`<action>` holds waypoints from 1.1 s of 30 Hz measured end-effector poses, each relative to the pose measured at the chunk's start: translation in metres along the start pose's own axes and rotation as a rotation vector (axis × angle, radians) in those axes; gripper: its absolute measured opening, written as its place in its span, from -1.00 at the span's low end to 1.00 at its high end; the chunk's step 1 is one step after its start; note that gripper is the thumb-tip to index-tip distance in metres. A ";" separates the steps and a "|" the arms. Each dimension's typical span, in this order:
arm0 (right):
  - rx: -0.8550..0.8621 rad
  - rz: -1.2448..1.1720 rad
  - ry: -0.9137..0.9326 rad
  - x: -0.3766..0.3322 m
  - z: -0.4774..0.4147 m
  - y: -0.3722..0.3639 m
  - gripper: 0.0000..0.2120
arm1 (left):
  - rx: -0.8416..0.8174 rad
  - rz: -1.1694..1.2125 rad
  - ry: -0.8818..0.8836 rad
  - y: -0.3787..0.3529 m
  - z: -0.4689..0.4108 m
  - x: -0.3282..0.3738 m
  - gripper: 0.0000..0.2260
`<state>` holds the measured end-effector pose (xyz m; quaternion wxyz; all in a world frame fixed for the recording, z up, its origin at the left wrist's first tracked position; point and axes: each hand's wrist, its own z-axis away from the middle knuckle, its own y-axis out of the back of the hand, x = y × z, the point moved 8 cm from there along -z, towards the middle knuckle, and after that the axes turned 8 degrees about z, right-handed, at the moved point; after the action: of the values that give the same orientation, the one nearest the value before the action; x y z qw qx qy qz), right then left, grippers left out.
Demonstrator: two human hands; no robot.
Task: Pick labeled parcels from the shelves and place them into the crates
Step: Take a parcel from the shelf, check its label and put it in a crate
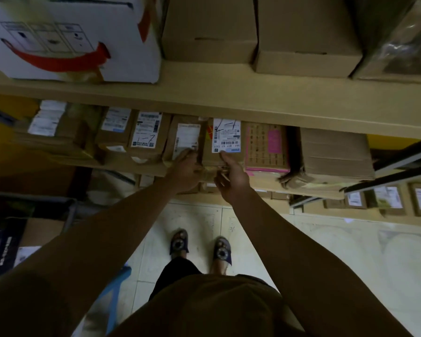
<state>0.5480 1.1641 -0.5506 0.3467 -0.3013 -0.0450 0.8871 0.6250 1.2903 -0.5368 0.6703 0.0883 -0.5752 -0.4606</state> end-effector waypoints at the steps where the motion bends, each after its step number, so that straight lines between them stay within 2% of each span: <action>1: -0.010 -0.011 -0.012 0.000 -0.003 -0.001 -0.72 | 0.008 -0.107 -0.013 0.003 0.000 -0.002 -0.57; 3: -0.009 -0.039 -0.035 0.004 -0.008 -0.001 -0.73 | -0.035 -0.254 -0.017 0.005 0.002 -0.001 -0.59; 6: 0.020 -0.049 -0.015 0.007 -0.021 0.006 -0.72 | -0.164 -0.222 0.146 0.000 0.002 -0.018 -0.38; 10: 0.029 -0.069 -0.028 0.007 -0.033 0.012 -0.61 | -0.226 -0.285 0.147 -0.009 0.002 -0.033 -0.19; 12: 0.012 -0.063 -0.010 0.003 -0.041 0.010 -0.50 | -0.234 -0.309 0.138 -0.011 0.002 -0.036 -0.16; 13: 0.011 -0.055 -0.002 0.000 -0.044 0.010 -0.50 | -0.237 -0.318 0.139 -0.009 0.002 -0.035 -0.15; 17: -0.028 -0.019 0.000 0.001 -0.059 0.014 -0.73 | -0.232 -0.313 0.131 -0.008 0.001 -0.028 -0.17; 20: -0.147 0.013 -0.036 0.006 -0.049 0.022 -0.89 | -0.228 -0.337 0.132 -0.009 0.004 -0.027 -0.15; 22: -0.150 0.110 -0.079 0.013 -0.042 0.039 -0.91 | -0.207 -0.329 0.128 -0.010 0.004 -0.028 -0.18; 23: -0.098 0.219 -0.078 0.013 -0.037 0.049 -0.88 | -0.153 -0.308 0.106 -0.008 0.004 -0.024 -0.23; 25: 0.117 0.565 0.056 -0.003 -0.032 0.076 -0.87 | 0.038 -0.250 -0.009 -0.003 0.006 -0.010 -0.40; 28: 0.353 1.154 0.521 -0.057 0.000 0.089 -0.75 | 0.274 -0.126 -0.188 -0.010 0.022 0.023 -0.75; 30: 0.421 1.352 0.813 -0.088 0.032 0.088 -0.77 | 0.217 0.058 -0.157 -0.036 0.027 0.037 -0.90; 33: 0.426 1.573 1.102 -0.122 0.074 0.080 -0.74 | 0.127 0.260 -0.096 -0.078 0.023 0.055 -0.89</action>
<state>0.5300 1.0346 -0.4522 -0.3233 -0.5481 0.4972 0.5897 0.5611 1.2169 -0.5422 0.6889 0.0333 -0.6413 -0.3363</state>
